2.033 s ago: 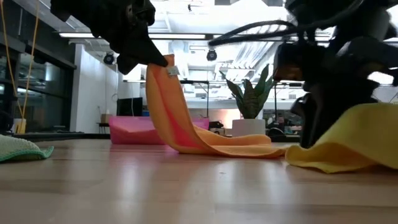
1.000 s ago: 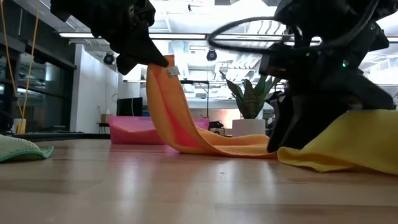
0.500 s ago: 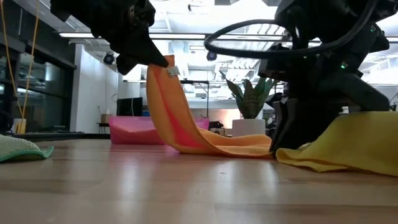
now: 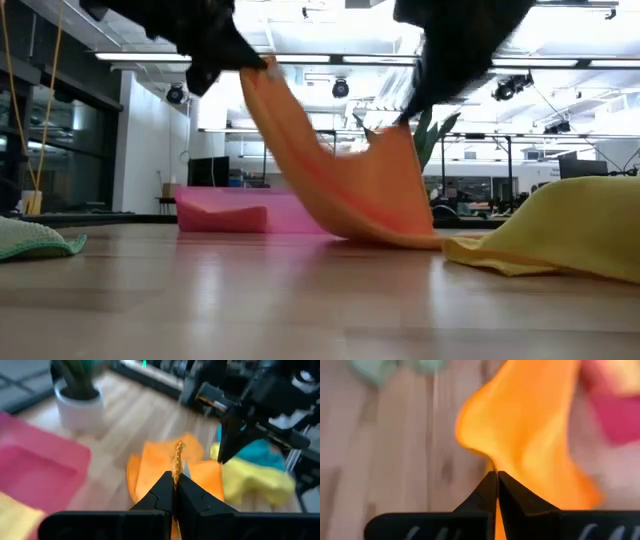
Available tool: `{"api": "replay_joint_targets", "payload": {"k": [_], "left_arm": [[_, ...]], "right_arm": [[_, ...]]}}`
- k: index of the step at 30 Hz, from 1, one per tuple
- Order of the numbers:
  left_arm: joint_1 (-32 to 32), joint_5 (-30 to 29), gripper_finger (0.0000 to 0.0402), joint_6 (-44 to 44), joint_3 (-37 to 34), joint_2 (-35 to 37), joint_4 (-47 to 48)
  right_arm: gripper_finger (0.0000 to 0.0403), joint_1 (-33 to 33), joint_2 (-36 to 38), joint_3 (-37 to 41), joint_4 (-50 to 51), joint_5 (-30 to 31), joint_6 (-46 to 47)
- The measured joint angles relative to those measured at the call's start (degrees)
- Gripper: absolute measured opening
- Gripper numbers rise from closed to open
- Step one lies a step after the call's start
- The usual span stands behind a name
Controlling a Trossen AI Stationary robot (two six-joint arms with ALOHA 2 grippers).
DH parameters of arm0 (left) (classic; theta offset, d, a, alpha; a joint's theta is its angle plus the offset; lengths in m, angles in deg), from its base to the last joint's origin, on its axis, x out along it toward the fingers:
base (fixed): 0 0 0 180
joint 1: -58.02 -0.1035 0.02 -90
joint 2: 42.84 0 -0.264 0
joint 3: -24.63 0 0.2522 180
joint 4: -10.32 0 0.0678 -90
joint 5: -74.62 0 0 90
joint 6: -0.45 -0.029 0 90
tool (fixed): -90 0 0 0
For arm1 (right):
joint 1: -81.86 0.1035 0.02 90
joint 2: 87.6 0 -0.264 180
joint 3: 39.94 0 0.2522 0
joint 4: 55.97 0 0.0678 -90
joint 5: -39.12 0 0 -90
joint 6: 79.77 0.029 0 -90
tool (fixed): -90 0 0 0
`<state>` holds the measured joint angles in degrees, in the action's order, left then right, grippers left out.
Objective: Fold microfiber towels
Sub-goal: Fold the orange microfiber towel
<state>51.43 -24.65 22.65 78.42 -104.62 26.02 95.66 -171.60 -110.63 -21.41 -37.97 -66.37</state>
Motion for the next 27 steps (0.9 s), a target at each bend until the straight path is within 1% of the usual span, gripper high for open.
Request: {"api": "replay_joint_targets", "payload": {"k": [5,8,11,14,16,18,23,27], "left_arm": [[-2.5,1.2,0.0000,-0.3,0.2,8.9,0.7],[-3.4,1.3,0.0000,-0.3,2.7,13.1,4.4],[-3.9,1.0,0.0000,-0.5,6.3,15.4,7.4],[-4.0,0.8,0.0000,-3.4,9.7,16.0,7.9],[-4.0,-0.1,0.0000,-6.9,11.8,16.0,8.0],[-4.0,-1.8,0.0000,-12.2,13.4,16.0,8.6],[-4.0,-10.7,0.0000,-26.3,14.6,15.9,8.6],[-3.9,-15.3,0.0000,-34.5,14.6,15.9,8.3]], "right_arm": [[0.0001,-5.0,9.8,-4.0,3.1,0.6,-0.4],[0.0000,-7.4,14.2,-6.0,4.6,0.6,-0.4],[0.0000,-9.3,17.1,-8.4,7.4,0.6,-0.4],[0.0000,-11.0,19.1,-11.6,11.1,0.4,-1.3],[0.0000,-12.0,20.1,-14.2,15.0,0.3,-2.2],[0.0000,-13.0,20.7,-17.1,18.4,0.2,-3.4],[0.0000,-15.8,20.5,-24.3,27.2,0.1,-6.2],[0.0000,-17.3,20.2,-27.8,29.7,-1.5,-7.3]]}}
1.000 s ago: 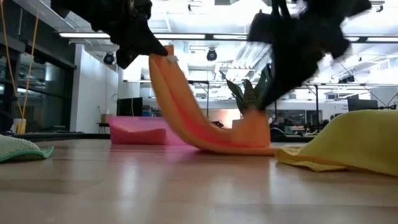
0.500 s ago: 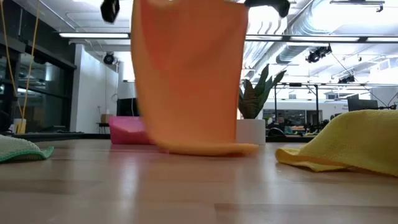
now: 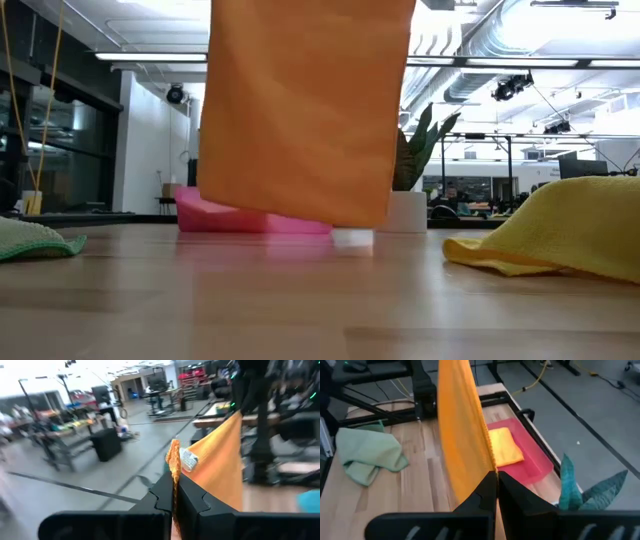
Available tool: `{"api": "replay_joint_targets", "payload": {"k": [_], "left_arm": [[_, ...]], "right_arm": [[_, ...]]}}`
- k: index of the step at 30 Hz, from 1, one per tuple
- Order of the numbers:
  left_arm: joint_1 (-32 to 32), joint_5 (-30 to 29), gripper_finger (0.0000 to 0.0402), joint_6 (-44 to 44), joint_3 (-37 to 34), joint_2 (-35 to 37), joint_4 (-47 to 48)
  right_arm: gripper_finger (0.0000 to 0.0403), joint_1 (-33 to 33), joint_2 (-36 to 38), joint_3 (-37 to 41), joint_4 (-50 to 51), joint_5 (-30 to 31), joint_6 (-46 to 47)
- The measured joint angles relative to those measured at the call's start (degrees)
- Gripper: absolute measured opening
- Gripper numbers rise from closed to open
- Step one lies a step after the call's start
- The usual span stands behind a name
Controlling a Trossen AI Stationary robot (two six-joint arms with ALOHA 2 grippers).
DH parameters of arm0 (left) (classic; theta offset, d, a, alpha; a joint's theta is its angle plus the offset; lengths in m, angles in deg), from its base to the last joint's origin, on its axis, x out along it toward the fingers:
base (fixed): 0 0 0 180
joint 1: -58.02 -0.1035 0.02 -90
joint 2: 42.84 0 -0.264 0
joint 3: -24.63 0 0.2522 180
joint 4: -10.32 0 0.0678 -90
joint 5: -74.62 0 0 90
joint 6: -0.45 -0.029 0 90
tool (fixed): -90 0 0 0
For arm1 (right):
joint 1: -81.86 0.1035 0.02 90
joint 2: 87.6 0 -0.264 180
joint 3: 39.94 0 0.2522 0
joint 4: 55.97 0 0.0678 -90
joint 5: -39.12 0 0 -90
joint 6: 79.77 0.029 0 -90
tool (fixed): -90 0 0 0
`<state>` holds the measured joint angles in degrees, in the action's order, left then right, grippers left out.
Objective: Fold microfiber towels
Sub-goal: Fold the orange microfiber towel
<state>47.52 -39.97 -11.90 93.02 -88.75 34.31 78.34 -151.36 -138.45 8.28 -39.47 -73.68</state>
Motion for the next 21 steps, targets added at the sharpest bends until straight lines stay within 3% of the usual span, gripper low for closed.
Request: {"api": "replay_joint_targets", "payload": {"k": [10,15,21], "left_arm": [[1.3,-8.1,0.0000,-1.4,-5.7,-2.5,1.9],[4.1,-9.5,0.0000,6.4,-10.8,-4.2,2.1],[12.4,-8.5,0.0000,19.6,-12.7,-5.1,2.5]], "right_arm": [[0.0000,2.2,-2.3,-0.3,4.7,0.5,1.2],[0.0000,5.5,-6.4,-0.3,7.3,0.6,2.6],[0.0000,11.4,-12.7,-0.3,9.1,-1.1,7.7]]}}
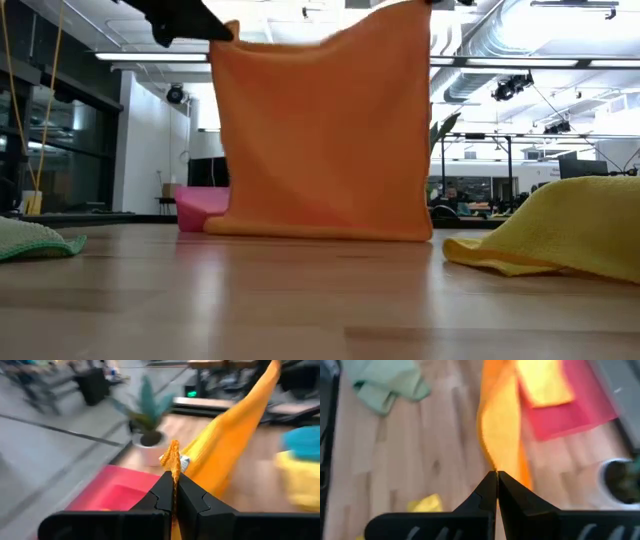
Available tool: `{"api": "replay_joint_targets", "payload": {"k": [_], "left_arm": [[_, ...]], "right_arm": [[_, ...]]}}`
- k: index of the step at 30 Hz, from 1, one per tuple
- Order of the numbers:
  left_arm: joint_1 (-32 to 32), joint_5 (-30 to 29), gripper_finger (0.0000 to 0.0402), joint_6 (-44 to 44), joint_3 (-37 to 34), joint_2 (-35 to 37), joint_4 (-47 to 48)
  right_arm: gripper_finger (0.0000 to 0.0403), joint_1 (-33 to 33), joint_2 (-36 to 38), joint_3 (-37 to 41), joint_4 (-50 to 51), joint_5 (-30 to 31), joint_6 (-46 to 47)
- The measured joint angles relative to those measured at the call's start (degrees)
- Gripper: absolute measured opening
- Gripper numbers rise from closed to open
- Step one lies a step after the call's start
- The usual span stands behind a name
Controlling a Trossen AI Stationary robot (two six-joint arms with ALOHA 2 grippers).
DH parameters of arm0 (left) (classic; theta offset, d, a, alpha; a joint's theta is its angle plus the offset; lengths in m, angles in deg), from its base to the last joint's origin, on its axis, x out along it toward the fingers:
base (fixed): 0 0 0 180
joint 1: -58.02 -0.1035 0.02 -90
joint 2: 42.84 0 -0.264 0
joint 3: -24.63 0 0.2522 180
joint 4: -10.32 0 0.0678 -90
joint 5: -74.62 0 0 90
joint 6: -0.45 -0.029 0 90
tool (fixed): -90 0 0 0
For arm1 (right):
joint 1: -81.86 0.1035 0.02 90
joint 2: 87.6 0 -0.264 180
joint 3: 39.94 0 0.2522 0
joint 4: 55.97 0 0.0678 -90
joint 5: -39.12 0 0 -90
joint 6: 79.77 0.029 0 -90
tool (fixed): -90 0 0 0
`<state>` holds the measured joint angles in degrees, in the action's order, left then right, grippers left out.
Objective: Fold microfiber towels
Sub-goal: Fold the orange microfiber towel
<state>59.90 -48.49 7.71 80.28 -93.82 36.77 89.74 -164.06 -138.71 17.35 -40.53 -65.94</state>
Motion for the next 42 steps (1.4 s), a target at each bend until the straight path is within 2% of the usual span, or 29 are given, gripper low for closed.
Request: {"api": "replay_joint_targets", "payload": {"k": [5,10,13,18,23,26,29,32,37,42], "left_arm": [[8.1,5.3,0.0000,16.2,-1.8,0.0,0.2],[16.5,7.1,0.0000,32.1,-5.0,-2.6,1.8],[20.7,9.0,0.0000,41.5,-6.9,-5.9,0.3],[25.9,11.2,0.0000,50.4,-7.5,-13.4,0.0],[27.9,14.9,0.0000,55.7,-7.5,-19.2,-4.2],[28.3,19.6,0.0000,56.6,-7.4,-21.3,-7.2],[28.3,24.3,0.0000,56.6,-7.4,-21.8,-9.0],[28.3,26.3,0.0000,56.6,-7.4,-21.8,-8.6],[28.3,28.1,0.0000,56.4,-7.4,-21.8,-8.6],[27.5,28.2,0.0000,52.9,-7.4,-21.8,-8.6]], "right_arm": [[0.0000,4.9,-6.7,0.0,0.6,-3.5,4.5],[0.0000,8.2,-13.8,0.0,-0.9,-8.4,6.9],[0.0000,9.9,-17.6,0.0,-2.7,-13.0,6.9],[0.0000,12.0,-22.5,0.0,-6.1,-19.5,6.7],[0.0000,12.1,-24.0,0.1,-8.1,-24.3,6.8],[0.0000,11.9,-24.0,0.4,-8.6,-27.5,6.5],[0.0000,12.2,-24.0,3.8,-12.5,-33.4,7.8],[0.0000,13.3,-24.0,9.0,-20.2,-37.8,10.8],[0.0000,14.8,-23.9,13.7,-28.9,-39.4,16.2],[0.0000,14.7,-23.6,13.8,-30.9,-40.8,16.8]]}}
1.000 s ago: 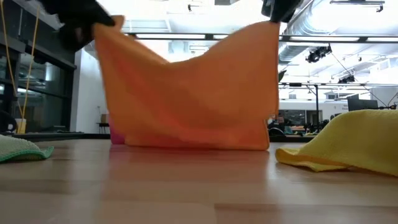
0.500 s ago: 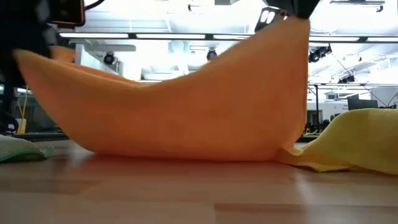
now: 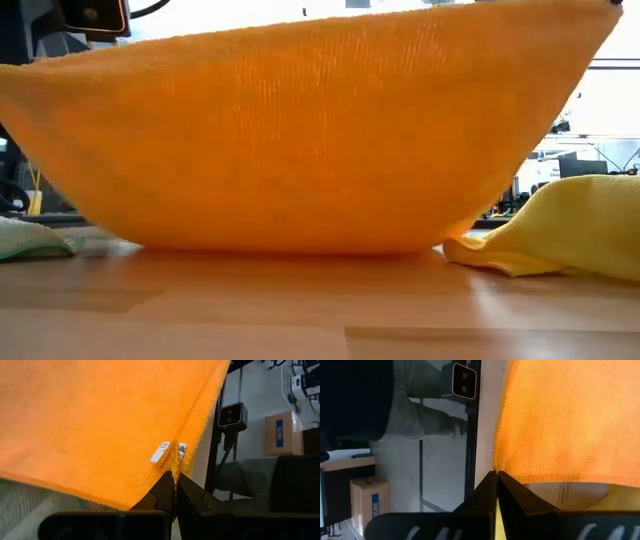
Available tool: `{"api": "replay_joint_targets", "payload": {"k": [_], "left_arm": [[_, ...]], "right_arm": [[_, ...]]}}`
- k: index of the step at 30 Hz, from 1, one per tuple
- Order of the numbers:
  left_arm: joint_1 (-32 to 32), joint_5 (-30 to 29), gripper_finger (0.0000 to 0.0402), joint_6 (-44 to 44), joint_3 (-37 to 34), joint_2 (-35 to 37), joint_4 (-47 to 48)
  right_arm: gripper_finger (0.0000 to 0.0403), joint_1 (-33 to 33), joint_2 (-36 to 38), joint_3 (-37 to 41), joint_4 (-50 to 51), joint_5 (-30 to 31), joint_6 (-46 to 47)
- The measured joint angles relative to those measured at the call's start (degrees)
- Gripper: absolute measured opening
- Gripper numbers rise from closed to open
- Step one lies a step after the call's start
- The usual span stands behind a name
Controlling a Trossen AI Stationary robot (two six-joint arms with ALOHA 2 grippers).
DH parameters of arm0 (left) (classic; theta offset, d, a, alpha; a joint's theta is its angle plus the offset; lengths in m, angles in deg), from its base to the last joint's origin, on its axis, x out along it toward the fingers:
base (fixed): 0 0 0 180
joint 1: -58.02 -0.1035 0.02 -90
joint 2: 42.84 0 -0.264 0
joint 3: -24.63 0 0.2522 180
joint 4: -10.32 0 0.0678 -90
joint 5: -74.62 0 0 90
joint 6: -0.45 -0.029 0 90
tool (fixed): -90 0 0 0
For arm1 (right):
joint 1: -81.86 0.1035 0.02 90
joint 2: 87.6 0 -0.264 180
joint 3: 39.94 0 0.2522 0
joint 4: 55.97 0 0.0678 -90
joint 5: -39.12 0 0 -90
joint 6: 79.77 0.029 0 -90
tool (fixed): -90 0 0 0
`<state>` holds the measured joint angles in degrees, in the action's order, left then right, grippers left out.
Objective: Fold microfiber towels
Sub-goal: Fold the orange microfiber towel
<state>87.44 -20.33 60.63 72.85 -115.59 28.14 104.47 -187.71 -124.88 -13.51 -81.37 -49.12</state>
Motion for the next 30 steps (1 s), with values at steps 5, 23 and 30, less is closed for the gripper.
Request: {"api": "replay_joint_targets", "payload": {"k": [5,23,30], "left_arm": [[-2.5,0.0,0.0000,-0.4,0.0,1.3,-0.2],[-12.0,-14.0,0.0000,-7.0,0.0,10.8,9.7],[-15.0,-20.1,0.0000,-7.5,0.0,10.8,16.3]], "right_arm": [[0.0000,-1.6,2.3,0.0,0.8,0.7,-1.8],[0.0000,-15.5,8.0,0.0,16.4,21.3,-11.9],[0.0000,-19.8,8.0,0.4,17.2,28.4,-11.2]]}}
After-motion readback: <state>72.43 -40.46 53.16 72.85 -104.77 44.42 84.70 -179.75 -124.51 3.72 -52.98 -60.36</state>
